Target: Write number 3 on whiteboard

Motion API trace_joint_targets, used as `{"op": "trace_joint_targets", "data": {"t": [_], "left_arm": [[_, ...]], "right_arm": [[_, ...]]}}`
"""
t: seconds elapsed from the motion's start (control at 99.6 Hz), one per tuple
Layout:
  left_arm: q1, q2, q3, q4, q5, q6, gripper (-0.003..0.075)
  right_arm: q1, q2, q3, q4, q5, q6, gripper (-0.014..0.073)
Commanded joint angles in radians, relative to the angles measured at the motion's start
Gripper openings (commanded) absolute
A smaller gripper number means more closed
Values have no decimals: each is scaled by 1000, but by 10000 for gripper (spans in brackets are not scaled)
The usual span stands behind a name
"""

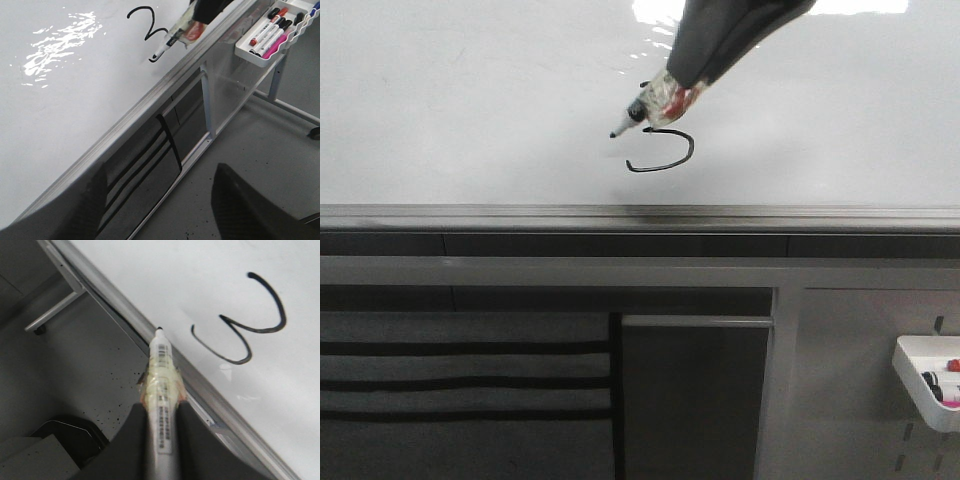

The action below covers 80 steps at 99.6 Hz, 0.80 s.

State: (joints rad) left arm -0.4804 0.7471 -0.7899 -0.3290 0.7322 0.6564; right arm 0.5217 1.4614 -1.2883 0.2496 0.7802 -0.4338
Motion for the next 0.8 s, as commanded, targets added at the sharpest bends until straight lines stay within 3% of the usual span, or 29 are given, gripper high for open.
{"op": "trace_joint_targets", "data": {"t": [0.0, 0.191, 0.472, 0.793], "left_arm": [[1, -2, -27, -27, -71, -8, 421], [1, 7, -27, -55, -84, 0, 421], [-40, 186, -134, -273, 80, 325, 421], [-245, 454, -268, -271, 61, 420, 421]], "right_arm": [[36, -139, 34, 18, -38, -51, -74], [114, -295, 168, 18, -49, -168, -74], [200, -341, 188, 18, -26, -464, -74], [219, -341, 188, 18, -63, -479, -74]]}}
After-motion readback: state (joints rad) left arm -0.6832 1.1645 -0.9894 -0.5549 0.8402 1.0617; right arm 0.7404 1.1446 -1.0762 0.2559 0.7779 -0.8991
